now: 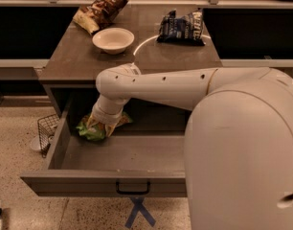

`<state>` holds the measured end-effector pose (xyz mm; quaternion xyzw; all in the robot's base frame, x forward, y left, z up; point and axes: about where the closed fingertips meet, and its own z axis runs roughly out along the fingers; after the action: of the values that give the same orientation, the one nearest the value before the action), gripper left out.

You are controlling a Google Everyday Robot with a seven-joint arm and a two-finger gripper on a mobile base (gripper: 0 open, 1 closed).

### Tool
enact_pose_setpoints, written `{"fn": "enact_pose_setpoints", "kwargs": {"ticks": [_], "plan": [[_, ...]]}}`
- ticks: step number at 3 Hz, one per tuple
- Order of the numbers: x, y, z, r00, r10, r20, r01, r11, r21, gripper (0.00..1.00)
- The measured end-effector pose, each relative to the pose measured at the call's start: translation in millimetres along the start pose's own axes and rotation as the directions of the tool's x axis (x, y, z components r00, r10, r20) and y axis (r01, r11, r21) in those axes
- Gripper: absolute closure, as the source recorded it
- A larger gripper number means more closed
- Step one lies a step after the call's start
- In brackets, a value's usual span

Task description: Pick green rice chip bag from top drawer and place on counter

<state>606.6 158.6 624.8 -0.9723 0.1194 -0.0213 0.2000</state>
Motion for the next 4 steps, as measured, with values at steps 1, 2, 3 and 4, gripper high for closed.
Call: {"fn": "enact_pose_setpoints", "kwargs": {"ticks": [1, 2, 3, 4], "plan": [[-15, -2, -21, 0.996, 0.052, 0.077, -0.064, 0.9852, 0.159, 0.95], [-32, 3, -64, 0.985, 0.144, 0.097, -0.165, 0.9504, 0.263, 1.00], [-46, 12, -111, 0.975, 0.206, 0.077, -0.220, 0.9340, 0.282, 1.00], [-54, 9, -176, 0.969, 0.245, 0.036, -0.245, 0.9236, 0.295, 1.00]]}}
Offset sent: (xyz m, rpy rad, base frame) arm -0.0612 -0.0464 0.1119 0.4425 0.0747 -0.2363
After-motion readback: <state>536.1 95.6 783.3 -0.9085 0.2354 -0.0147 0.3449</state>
